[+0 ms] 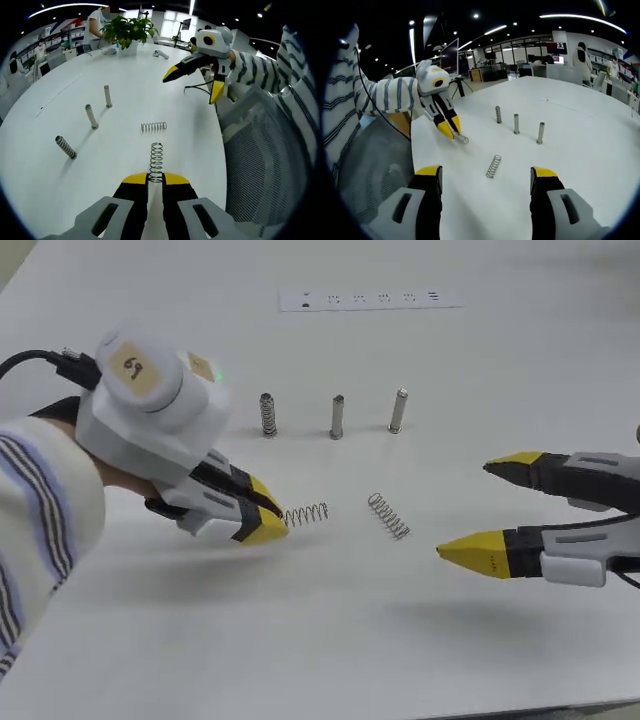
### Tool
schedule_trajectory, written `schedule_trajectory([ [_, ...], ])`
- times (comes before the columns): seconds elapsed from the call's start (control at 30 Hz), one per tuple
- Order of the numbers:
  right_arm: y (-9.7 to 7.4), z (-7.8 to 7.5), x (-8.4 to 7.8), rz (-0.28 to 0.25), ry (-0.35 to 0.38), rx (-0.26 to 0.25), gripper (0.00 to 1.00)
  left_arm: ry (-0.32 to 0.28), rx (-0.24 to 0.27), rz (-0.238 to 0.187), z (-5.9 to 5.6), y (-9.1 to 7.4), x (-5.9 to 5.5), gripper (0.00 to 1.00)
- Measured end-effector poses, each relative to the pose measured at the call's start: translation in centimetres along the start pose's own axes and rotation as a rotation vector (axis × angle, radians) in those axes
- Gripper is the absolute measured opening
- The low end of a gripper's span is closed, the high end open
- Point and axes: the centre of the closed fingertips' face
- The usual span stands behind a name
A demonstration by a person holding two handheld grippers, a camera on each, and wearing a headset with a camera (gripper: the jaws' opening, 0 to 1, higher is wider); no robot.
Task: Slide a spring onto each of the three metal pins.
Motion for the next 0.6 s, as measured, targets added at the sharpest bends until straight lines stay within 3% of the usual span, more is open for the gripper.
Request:
schedule_trajectory([
  [0.07, 0.5, 0.6, -0.2, 0.019, -0.015, 0.036, 0.69, 0.0, 0.0, -0.003, -0.1, -0.1, 0.0, 0.01],
  [0.23, 1.5, 1.1, -0.7, 0.066, -0.061, 0.069, 0.64, 0.011, 0.001, -0.004, -0.4, -0.3, 0.0, 0.01],
  [0.47, 2.9, 2.2, -0.3, 0.06, -0.103, 0.128, 0.49, 0.032, -0.001, -0.027, -0.9, -0.7, 0.7, 0.01],
  [0.6, 3.6, 2.6, -0.2, 0.069, -0.117, 0.153, 0.45, 0.03, -0.009, -0.046, -1.2, -0.7, 1.1, 0.01],
])
Point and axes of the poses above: the centre of the closed fingertips' face, and the gripper's own axes: y roughly forward along the fingers, z roughly to its left, x roughly out of its top, and after that the axes turned 11 degrees about y, right-handed
